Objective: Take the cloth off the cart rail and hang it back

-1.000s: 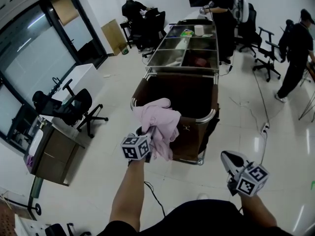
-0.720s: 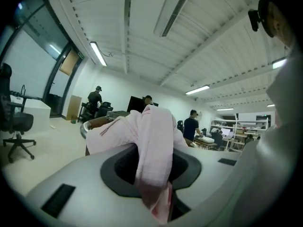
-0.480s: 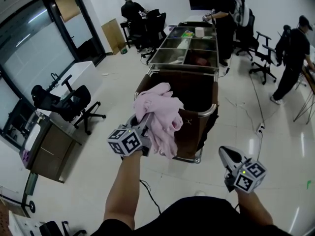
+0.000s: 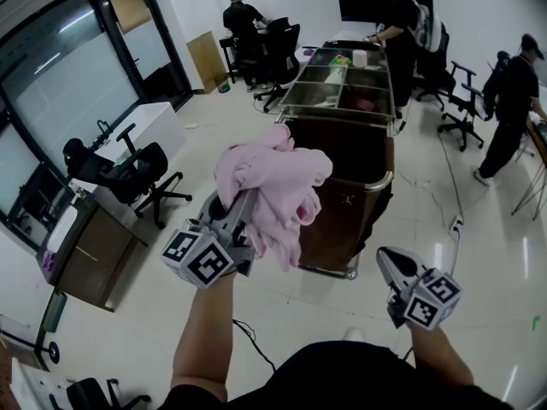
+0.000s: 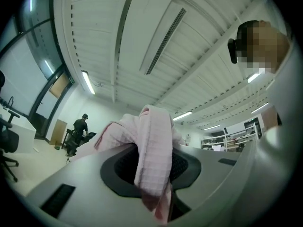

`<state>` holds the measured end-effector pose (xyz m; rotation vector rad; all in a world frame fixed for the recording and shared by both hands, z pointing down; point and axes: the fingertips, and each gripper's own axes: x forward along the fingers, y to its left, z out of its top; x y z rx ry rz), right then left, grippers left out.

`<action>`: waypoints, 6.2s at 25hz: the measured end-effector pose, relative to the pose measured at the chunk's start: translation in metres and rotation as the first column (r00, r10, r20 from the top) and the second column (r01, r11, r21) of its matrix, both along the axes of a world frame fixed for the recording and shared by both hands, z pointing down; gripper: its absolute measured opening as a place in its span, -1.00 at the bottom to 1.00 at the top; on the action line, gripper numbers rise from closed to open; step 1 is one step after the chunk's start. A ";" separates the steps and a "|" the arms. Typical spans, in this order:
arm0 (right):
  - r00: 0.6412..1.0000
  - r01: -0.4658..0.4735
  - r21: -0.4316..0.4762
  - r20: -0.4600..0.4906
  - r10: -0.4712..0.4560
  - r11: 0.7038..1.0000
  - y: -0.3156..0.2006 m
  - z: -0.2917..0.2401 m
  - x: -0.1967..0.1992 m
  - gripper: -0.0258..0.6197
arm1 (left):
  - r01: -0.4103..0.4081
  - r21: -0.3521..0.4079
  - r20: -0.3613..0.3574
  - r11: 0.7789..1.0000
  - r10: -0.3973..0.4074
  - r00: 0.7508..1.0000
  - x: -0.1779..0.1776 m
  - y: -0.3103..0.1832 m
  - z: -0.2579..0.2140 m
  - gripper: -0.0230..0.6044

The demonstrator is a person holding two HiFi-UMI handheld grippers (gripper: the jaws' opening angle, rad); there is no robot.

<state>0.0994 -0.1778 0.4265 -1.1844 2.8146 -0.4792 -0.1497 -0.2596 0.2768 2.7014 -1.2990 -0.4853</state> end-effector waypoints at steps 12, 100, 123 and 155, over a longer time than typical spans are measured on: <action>0.999 0.035 0.049 -0.004 -0.035 0.998 0.022 -0.019 -0.058 -0.86 | 0.047 0.071 0.045 0.996 -0.050 0.998 -0.064 0.107 -0.020 -0.60; 0.994 -0.101 0.032 0.033 0.100 0.994 0.008 -0.001 0.050 -0.87 | 0.056 0.029 0.218 0.998 -0.061 0.974 0.064 -0.030 -0.059 -0.60; 0.992 -0.126 0.023 0.025 0.126 0.992 -0.035 0.005 0.117 -0.87 | 0.180 -0.012 0.355 0.984 -0.164 0.921 0.128 -0.195 -0.056 -0.60; 0.994 -0.113 -0.037 -0.006 0.113 0.993 -0.032 0.029 0.093 -0.87 | 0.191 -0.181 0.560 0.965 -0.058 0.826 0.149 -0.190 0.150 -0.25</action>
